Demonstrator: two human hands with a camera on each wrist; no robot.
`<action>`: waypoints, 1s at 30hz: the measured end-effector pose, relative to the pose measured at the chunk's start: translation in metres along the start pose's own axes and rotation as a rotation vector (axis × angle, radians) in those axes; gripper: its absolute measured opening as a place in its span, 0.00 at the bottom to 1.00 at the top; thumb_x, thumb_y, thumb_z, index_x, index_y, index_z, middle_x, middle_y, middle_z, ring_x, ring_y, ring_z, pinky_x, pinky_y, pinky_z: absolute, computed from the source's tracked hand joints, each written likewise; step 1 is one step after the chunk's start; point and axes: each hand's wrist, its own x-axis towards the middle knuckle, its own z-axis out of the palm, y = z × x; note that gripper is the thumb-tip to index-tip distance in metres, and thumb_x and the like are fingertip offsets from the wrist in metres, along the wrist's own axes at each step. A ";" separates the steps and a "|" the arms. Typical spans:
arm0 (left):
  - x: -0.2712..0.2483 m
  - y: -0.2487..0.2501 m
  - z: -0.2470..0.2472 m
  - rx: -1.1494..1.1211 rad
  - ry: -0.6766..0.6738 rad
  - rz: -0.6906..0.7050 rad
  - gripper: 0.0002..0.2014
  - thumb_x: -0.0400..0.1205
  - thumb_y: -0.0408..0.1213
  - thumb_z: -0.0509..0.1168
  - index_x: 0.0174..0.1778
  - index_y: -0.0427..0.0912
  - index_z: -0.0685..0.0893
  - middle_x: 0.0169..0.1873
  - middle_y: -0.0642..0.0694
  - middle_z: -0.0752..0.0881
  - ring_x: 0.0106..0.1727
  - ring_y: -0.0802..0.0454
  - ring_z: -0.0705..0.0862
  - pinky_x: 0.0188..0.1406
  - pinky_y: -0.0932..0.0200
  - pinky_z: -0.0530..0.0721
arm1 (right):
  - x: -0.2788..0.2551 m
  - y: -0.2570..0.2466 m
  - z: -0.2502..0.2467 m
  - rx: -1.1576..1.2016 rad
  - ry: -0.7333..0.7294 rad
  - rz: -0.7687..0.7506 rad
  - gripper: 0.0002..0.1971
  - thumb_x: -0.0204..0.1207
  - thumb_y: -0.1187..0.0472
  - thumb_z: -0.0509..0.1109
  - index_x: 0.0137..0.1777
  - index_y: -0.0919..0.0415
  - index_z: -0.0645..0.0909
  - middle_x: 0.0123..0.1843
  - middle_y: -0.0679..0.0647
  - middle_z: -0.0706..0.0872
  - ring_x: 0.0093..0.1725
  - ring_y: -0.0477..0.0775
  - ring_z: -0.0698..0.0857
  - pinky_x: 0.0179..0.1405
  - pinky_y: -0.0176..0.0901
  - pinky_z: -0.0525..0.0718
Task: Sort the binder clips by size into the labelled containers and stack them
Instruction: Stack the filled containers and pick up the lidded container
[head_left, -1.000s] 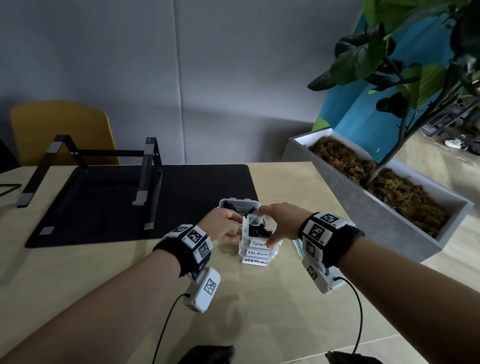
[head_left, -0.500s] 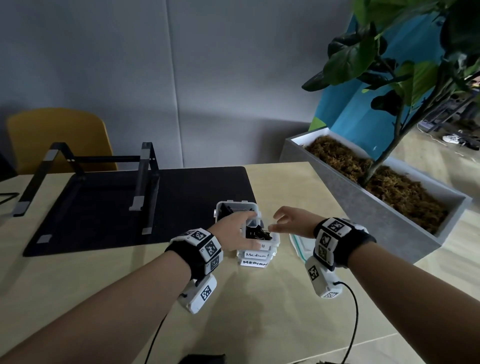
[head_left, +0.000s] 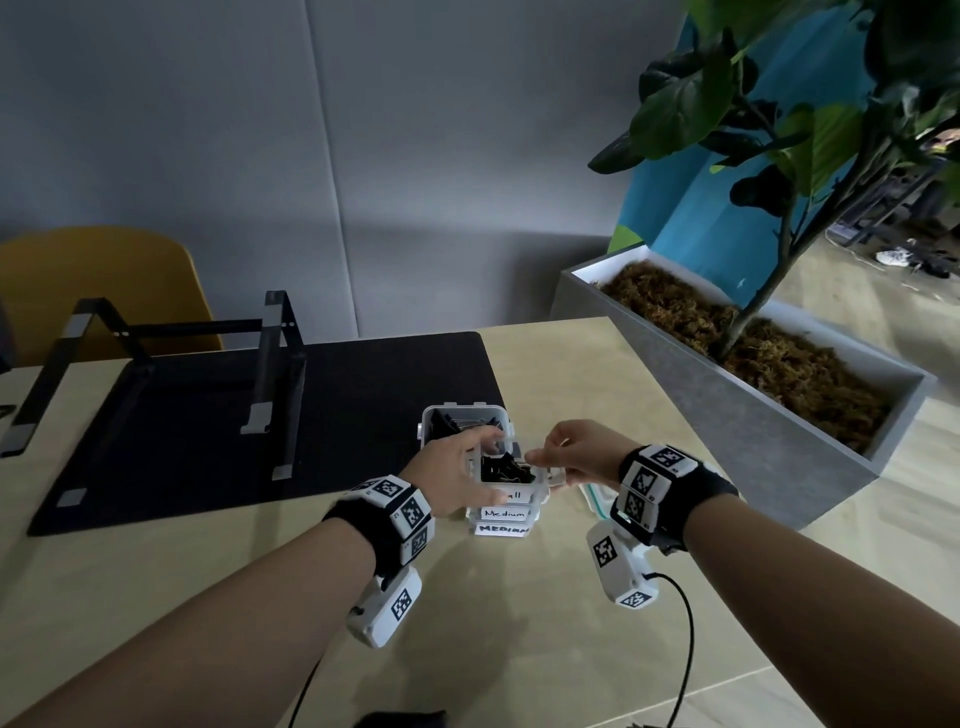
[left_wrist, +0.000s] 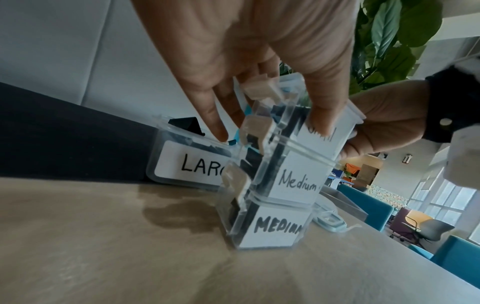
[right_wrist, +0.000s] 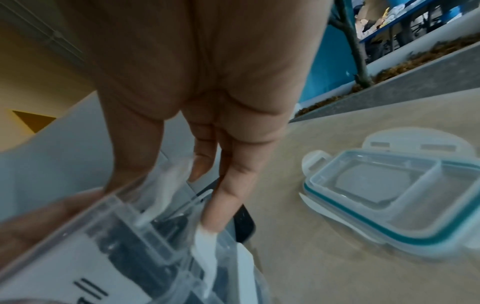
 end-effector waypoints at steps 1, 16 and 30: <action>0.001 -0.001 0.000 -0.005 -0.001 -0.003 0.38 0.67 0.45 0.77 0.73 0.60 0.70 0.62 0.61 0.81 0.62 0.59 0.80 0.61 0.66 0.75 | 0.001 -0.002 -0.001 -0.046 0.009 -0.012 0.15 0.69 0.55 0.78 0.45 0.63 0.78 0.43 0.60 0.88 0.35 0.50 0.88 0.37 0.38 0.88; 0.000 -0.005 0.004 -0.056 0.024 0.000 0.38 0.65 0.43 0.79 0.71 0.61 0.72 0.58 0.62 0.83 0.58 0.59 0.84 0.61 0.61 0.82 | 0.001 -0.012 0.009 -0.157 0.133 -0.004 0.16 0.68 0.57 0.78 0.50 0.67 0.82 0.39 0.56 0.87 0.39 0.51 0.85 0.42 0.40 0.86; 0.004 -0.008 0.008 -0.095 0.005 0.035 0.38 0.65 0.39 0.80 0.69 0.59 0.72 0.58 0.62 0.82 0.60 0.63 0.81 0.60 0.68 0.75 | 0.021 0.045 -0.031 -0.566 0.353 0.168 0.19 0.76 0.54 0.67 0.61 0.67 0.79 0.59 0.61 0.85 0.59 0.62 0.83 0.54 0.46 0.78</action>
